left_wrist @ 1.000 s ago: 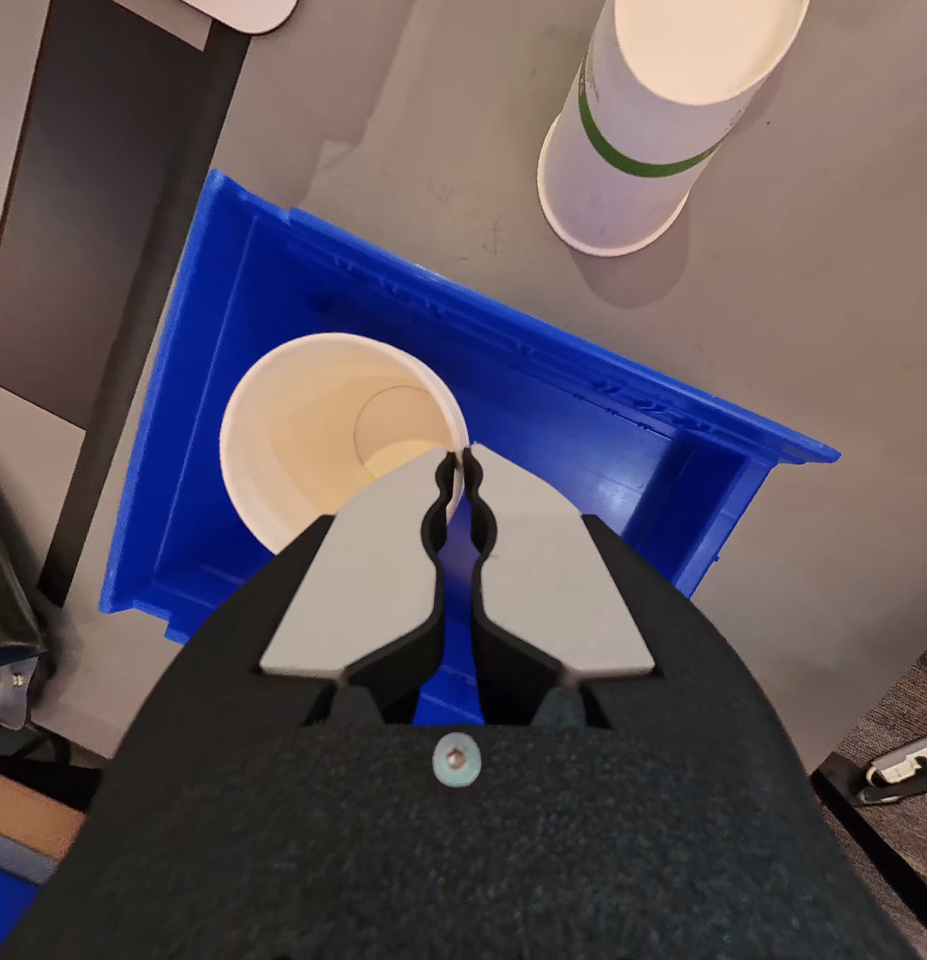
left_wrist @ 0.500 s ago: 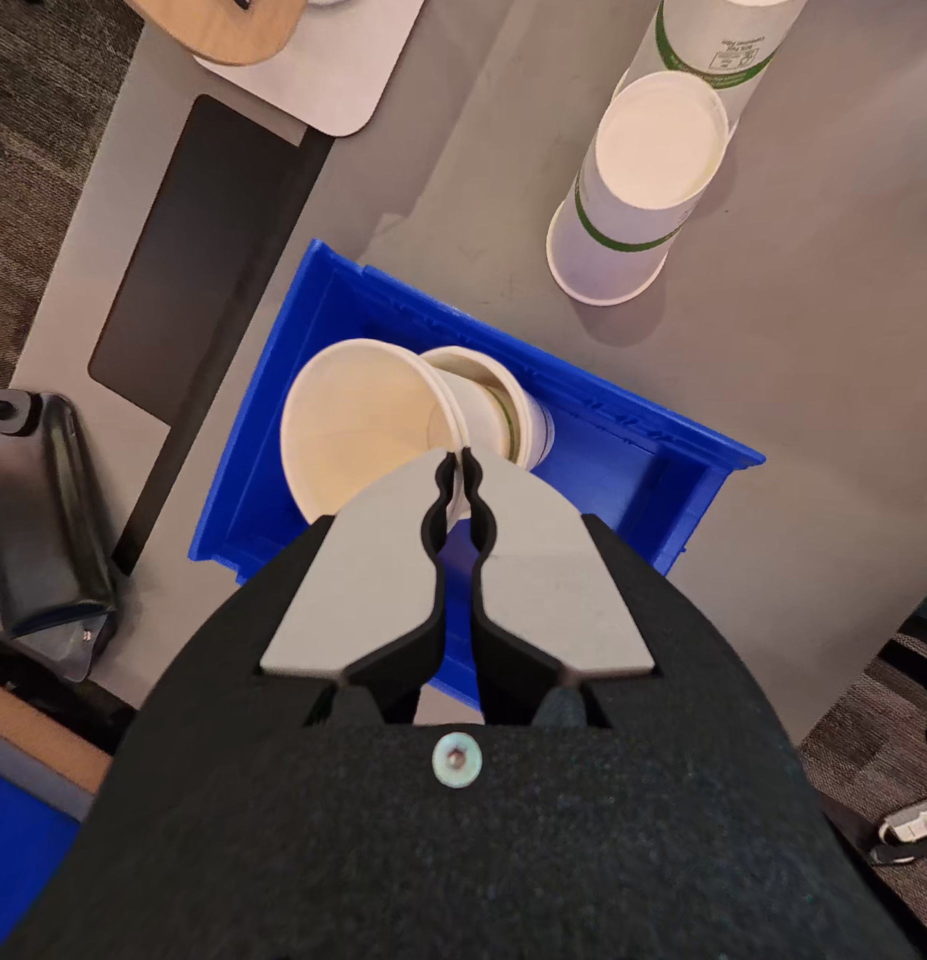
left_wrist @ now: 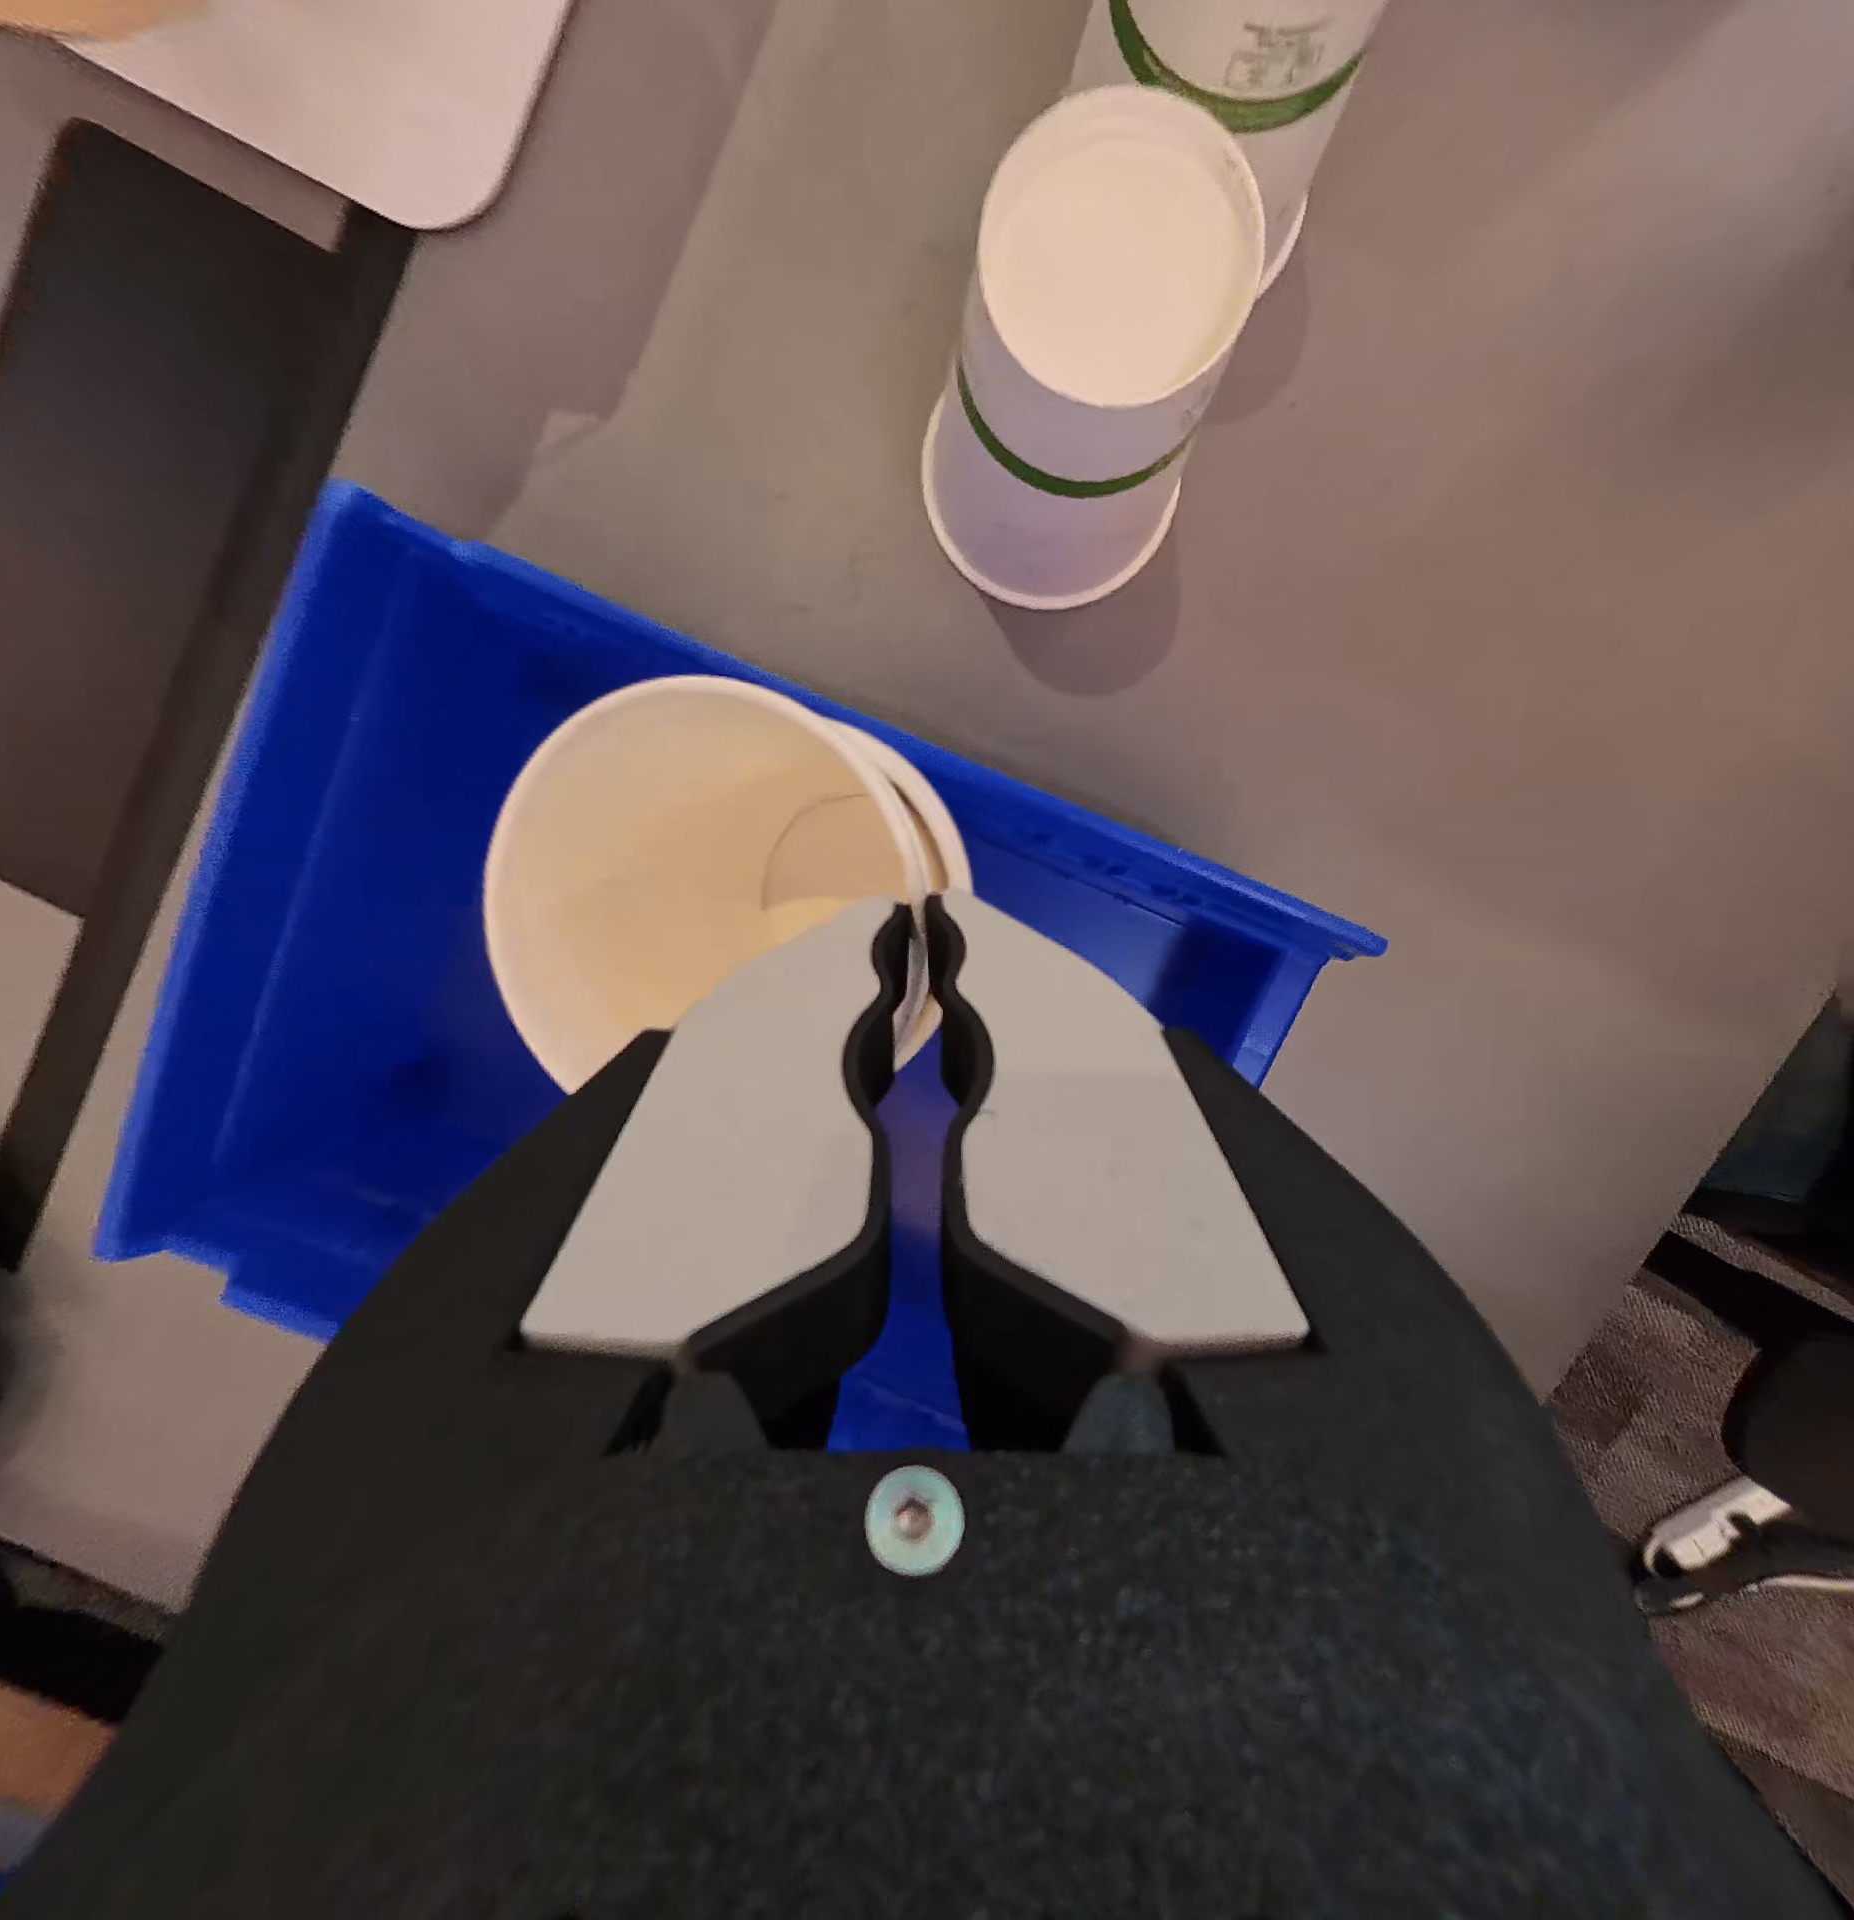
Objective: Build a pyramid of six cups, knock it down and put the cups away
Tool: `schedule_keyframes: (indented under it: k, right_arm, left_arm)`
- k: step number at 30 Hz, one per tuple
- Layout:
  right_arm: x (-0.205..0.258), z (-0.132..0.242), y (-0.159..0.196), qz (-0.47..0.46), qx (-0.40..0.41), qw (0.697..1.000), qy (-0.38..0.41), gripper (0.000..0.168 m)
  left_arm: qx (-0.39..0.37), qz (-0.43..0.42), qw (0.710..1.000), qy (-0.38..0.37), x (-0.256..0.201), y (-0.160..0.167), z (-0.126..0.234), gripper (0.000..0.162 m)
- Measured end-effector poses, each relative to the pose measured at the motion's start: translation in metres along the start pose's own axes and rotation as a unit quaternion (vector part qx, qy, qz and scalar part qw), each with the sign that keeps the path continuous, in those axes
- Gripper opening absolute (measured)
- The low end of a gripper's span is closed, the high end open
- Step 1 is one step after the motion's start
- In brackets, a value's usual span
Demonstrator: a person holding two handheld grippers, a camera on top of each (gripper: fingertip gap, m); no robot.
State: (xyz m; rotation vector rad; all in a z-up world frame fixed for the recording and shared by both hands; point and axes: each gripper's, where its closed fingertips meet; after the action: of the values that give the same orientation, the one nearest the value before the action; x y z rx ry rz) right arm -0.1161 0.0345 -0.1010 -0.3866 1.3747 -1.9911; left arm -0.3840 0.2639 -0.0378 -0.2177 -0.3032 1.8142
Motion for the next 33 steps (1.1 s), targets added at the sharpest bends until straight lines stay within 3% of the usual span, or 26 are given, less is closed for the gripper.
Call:
schedule_keyframes:
  k: [3,9,14,19,23,25,28,29,31,33]
  right_arm:
    - [0.001,-0.001,0.001,0.005,0.003,1.0,0.0,0.057]
    - [0.003,-0.002,0.003,0.011,0.008,1.0,-0.002,0.056]
    - [0.006,-0.004,0.004,0.017,0.012,1.0,-0.004,0.056]
    - [0.009,-0.006,0.004,0.026,0.016,1.0,-0.004,0.056]
    - [0.009,-0.004,0.003,0.038,0.016,0.999,0.002,0.056]
    - [0.008,-0.003,0.003,0.034,0.013,0.999,0.002,0.056]
    - [0.007,-0.002,0.004,0.016,0.009,1.0,-0.005,0.056]
    - [0.007,-0.001,0.004,0.01,0.008,1.0,-0.006,0.057]
    - [0.006,0.0,0.004,0.003,0.006,1.0,-0.008,0.057]
    - [0.005,0.0,0.003,0.0,0.004,1.0,-0.006,0.057]
  left_arm:
    - [0.006,-0.002,1.0,0.016,-0.01,0.001,-0.019,0.002]
    - [0.013,0.011,0.999,0.04,-0.017,0.01,-0.023,0.002]
    - [0.07,-0.012,0.997,-0.035,-0.004,0.034,-0.017,0.003]
    - [0.11,-0.029,0.989,-0.094,0.012,0.038,-0.01,0.003]
    - [0.088,-0.018,0.995,-0.053,-0.002,0.033,-0.018,0.008]
    - [0.052,-0.003,0.996,-0.068,-0.001,0.029,-0.016,0.031]
    - [-0.083,0.05,0.992,-0.08,-0.012,0.015,0.008,0.035]
    - [-0.141,0.083,0.984,-0.077,-0.021,0.013,0.019,0.042]
    - [-0.26,0.168,0.949,-0.058,-0.049,0.017,0.035,0.05]
    - [-0.377,0.229,0.897,-0.031,-0.091,0.027,0.039,0.057]
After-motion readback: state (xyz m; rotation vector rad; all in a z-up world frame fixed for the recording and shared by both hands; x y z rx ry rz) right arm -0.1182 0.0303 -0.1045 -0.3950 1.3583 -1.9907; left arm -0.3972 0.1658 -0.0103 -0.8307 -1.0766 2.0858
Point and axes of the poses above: each gripper's, where its closed fingertips meet, z back along the fingers, y out of its underside, x = y × z across the jaws, and after that the axes turned 6 degrees about x, right-handed
